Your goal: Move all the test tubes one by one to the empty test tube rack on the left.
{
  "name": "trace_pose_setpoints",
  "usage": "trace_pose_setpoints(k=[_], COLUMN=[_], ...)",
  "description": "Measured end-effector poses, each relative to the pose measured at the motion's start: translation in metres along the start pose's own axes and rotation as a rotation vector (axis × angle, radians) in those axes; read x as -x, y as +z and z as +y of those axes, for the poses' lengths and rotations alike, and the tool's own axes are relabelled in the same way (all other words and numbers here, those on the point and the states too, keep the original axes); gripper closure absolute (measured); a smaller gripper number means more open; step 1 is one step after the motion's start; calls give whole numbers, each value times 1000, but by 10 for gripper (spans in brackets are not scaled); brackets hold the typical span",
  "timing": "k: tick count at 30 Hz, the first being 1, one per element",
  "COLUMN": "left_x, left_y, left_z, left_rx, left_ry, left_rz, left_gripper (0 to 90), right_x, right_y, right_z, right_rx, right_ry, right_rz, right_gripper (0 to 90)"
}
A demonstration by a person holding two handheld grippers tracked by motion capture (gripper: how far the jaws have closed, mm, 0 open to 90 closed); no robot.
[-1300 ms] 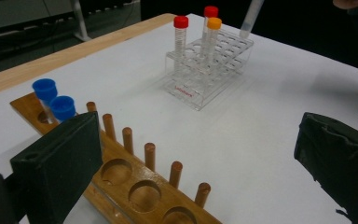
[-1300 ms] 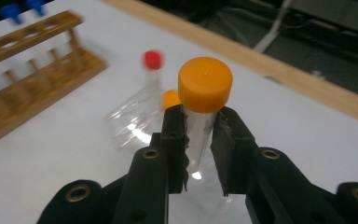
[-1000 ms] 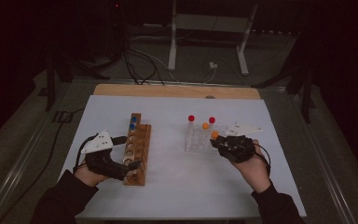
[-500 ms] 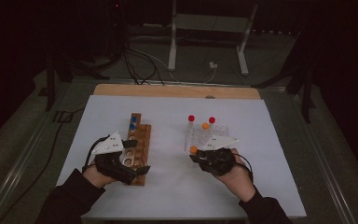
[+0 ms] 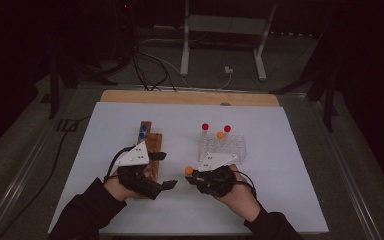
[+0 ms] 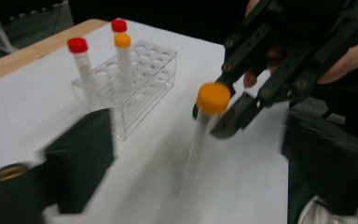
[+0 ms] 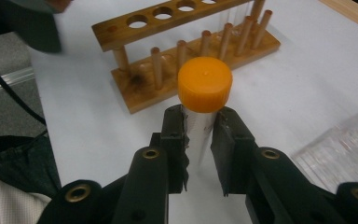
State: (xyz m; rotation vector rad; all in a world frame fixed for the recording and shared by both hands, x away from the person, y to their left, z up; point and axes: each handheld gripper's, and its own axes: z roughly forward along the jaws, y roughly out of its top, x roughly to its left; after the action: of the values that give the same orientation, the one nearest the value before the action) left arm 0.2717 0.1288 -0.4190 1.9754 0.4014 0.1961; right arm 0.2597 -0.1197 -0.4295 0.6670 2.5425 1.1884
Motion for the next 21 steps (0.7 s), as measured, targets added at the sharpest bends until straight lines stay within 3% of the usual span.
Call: trace_pose_setpoints(k=[5, 12, 21], left_x=[4, 7, 7], left_y=[11, 24, 31], left_z=[4, 8, 8], left_rx=[-2, -14, -21], left_ry=[17, 48, 73], left_rz=[-8, -12, -30], left_gripper=[245, 462, 693], right_x=[-3, -5, -3], right_y=[2, 2, 1], right_z=[1, 2, 1], right_rx=[6, 12, 19], right_ry=[-5, -4, 1], right_rz=[13, 21, 17], right_gripper=[747, 747, 746])
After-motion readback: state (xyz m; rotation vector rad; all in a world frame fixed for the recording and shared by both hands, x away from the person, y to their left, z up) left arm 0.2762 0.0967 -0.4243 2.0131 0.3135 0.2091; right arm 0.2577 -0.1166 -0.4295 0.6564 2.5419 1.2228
